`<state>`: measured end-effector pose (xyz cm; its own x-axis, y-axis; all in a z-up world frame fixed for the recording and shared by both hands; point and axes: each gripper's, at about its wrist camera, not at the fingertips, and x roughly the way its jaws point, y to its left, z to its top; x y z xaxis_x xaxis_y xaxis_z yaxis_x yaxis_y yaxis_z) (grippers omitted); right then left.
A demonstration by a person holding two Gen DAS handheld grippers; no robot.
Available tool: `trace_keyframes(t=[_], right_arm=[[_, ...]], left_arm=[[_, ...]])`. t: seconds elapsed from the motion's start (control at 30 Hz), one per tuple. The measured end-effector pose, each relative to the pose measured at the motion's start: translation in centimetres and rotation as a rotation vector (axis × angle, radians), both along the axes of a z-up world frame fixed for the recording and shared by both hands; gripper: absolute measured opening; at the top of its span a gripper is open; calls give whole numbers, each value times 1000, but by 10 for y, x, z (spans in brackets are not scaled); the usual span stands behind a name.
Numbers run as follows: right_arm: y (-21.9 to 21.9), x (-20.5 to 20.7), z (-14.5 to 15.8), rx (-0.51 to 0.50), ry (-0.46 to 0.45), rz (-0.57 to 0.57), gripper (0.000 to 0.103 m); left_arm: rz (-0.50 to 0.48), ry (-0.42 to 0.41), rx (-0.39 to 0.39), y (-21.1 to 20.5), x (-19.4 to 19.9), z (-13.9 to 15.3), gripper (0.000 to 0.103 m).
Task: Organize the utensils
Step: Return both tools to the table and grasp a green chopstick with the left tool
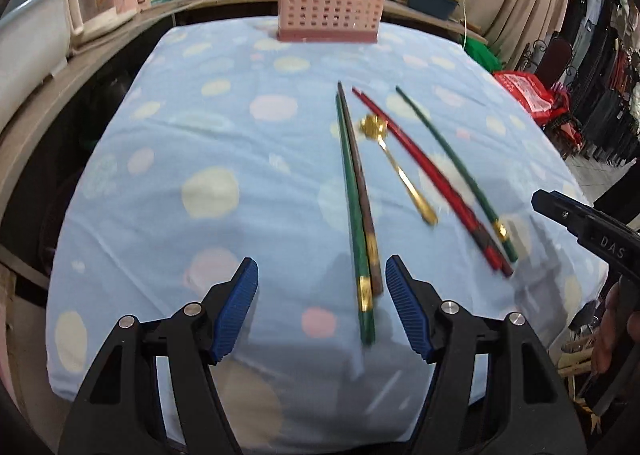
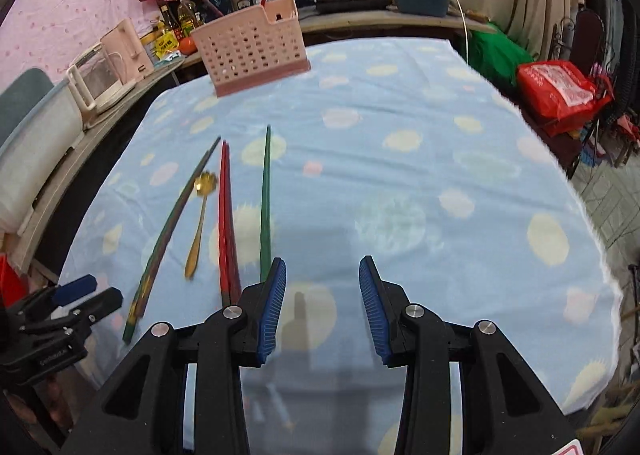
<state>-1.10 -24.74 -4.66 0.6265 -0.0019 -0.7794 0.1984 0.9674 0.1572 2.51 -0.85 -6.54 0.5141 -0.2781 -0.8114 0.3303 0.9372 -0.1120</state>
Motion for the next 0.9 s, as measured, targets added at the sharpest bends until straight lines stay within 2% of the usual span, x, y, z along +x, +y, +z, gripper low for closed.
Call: trace_keyframes(t=[0.17, 0.33, 0.6, 0.77, 0.9], right_arm=[[5, -7, -8, 32, 18, -4, 38], [10, -9, -4, 27, 10, 1, 38], [16, -7, -7, 25, 21, 14, 38], [19, -5, -10, 26, 30, 19, 38], [20, -4, -14, 27, 38, 25, 34]], left_arm=[[-25, 0, 11, -7, -8, -11, 57], [-46, -41, 64, -13, -12, -15, 51], [-48, -36, 44, -5, -16, -15, 26], [-36, -26, 21, 0, -14, -15, 16], [-25, -19, 12, 1, -10, -16, 8]])
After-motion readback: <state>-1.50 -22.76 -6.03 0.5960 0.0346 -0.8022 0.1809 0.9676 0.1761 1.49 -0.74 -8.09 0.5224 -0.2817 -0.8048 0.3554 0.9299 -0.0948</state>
